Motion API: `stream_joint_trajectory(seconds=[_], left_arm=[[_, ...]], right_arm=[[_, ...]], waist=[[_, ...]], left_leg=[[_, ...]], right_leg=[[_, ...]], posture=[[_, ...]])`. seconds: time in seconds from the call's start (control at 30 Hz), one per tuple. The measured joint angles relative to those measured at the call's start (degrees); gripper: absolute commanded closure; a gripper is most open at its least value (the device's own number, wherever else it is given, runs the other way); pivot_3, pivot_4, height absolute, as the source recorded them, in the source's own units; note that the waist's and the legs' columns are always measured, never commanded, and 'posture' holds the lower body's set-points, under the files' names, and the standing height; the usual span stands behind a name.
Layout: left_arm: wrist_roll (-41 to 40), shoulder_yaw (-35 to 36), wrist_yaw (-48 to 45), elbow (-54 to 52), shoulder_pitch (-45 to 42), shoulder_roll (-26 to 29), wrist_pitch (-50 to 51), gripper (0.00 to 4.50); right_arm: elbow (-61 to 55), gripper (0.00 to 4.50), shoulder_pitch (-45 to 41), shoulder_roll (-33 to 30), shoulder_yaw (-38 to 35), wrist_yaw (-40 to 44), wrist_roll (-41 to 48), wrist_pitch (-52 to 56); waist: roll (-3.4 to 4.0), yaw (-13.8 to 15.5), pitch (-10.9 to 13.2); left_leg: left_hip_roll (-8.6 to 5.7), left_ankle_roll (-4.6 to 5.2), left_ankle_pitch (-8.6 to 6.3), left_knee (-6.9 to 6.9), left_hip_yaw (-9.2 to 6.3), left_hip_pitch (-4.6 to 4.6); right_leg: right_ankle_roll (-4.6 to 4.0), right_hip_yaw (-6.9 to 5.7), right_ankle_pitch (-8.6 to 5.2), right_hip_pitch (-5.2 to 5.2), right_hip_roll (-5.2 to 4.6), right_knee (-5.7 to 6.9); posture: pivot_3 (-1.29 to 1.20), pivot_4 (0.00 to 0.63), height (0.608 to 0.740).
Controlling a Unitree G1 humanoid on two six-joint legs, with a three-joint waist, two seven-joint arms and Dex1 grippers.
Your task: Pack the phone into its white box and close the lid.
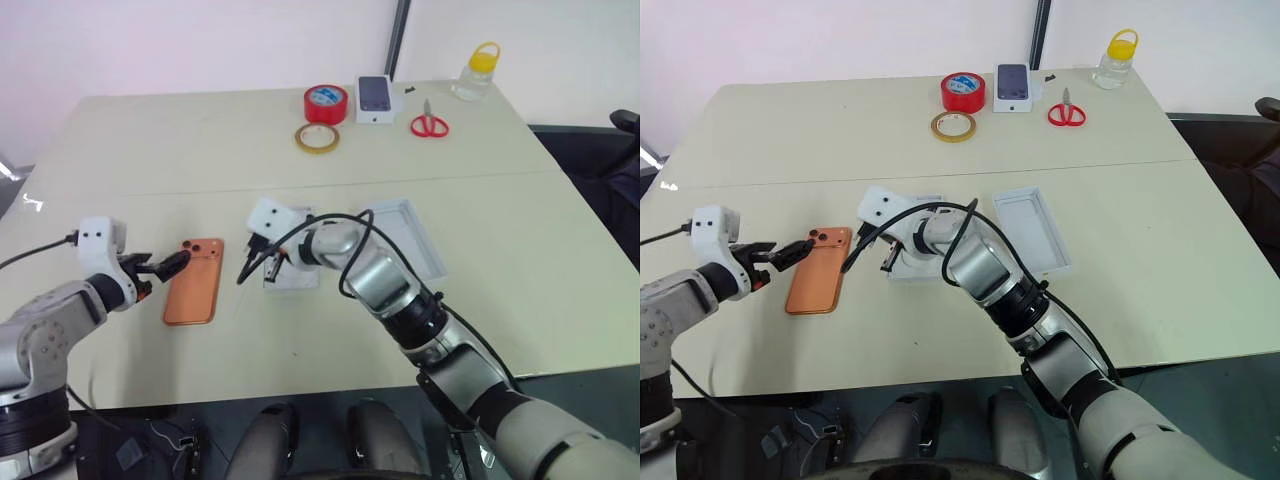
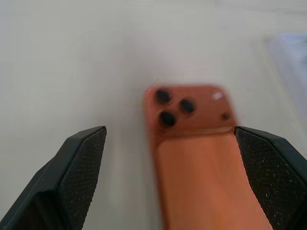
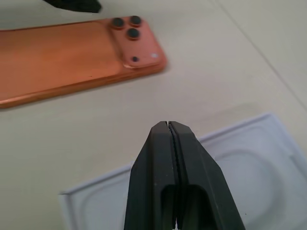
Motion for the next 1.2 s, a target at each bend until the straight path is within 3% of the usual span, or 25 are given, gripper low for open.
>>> stream_joint_trajectory(seconds=[0.47, 1.2], left_arm=[[-3.06, 1.88, 0.42, -2.21, -2.68, -0.56, 16.02, 0.0], [-9.9, 3.75, 0.9, -4.41, -7.49, -14.81, 23.51, 0.0]], right_arm=[[8.52, 4.47, -3.96, 4.07, 9.12, 2.53, -0.26, -0.8], [9.47, 4.47, -3.47, -0.04, 10.82, 2.92, -4.2, -3.1]], waist=[[-0.01, 0.02, -0.03], [0.03, 0.72, -0.14]], left_leg=[[-0.01, -0.02, 0.0, 0.01, -0.02, 0.04], [-0.12, -0.01, 0.0, 0.1, -0.08, 0.08]], right_leg=[[0.0, -0.01, 0.0, -0.08, -0.01, 0.0], [0.01, -0.1, 0.0, 0.04, -0.13, -0.05]], posture=[[0.0, 0.15, 0.74], [0.0, 0.15, 0.74]])
